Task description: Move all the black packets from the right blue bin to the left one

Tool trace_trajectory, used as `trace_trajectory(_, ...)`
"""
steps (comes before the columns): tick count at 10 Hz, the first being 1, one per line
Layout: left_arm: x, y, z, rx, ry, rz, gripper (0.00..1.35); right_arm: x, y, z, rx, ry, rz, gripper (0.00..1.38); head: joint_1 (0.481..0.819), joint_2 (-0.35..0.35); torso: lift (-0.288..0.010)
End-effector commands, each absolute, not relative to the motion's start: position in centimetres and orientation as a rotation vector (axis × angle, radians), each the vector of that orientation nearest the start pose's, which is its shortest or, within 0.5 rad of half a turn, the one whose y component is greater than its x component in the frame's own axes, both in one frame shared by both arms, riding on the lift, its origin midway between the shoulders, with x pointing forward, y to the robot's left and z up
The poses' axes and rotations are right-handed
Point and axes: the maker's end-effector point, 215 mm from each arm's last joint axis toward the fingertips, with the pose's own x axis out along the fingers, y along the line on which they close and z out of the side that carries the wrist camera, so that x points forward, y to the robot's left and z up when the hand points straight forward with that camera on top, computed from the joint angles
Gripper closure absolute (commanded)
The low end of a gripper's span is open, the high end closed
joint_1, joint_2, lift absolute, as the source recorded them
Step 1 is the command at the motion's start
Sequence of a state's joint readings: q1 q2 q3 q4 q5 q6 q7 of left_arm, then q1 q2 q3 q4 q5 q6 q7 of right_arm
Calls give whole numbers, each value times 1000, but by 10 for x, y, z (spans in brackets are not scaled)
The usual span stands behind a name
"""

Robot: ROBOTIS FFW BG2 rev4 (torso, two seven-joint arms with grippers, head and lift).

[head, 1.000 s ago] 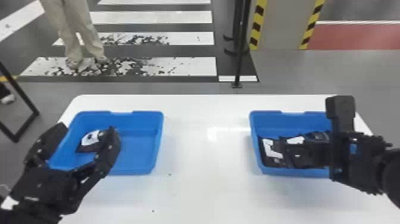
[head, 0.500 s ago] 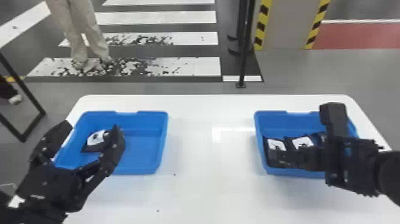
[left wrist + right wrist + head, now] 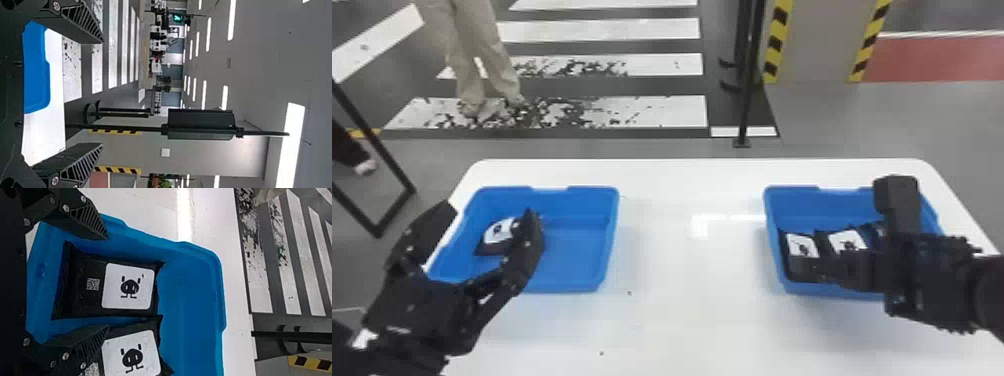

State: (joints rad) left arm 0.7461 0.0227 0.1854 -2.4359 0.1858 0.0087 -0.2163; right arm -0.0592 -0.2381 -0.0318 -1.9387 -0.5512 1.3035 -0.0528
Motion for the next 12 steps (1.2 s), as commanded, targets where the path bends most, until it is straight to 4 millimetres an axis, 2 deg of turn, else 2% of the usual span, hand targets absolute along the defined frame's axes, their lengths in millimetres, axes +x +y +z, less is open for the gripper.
trace_trajectory(1,379,259,-217,-22,-129,-116,101,487,-209,-452,156,898,237,268,695,62,-140)
trace_trajectory(5,379,259,-214,-18,-141,-117,101,487,-210,-468,202,917,231,269,695,65,-140)
trace_trajectory(8,379,259,-214,-23,-141,-115,101,502,-215,-472,234,902,212,269,695,60,-140)
trace_trajectory(10,378,259,-212,-22,-149,-117,101,499,-210,-479,266,923,226,295,695,57,-140)
trace_trajectory(11,378,259,-211,-23,-152,-117,102,494,-206,-482,274,942,239,364,695,61,-140)
trace_trajectory(12,378,259,-212,-25,-152,-116,102,492,-204,-482,271,954,245,549,695,63,-140)
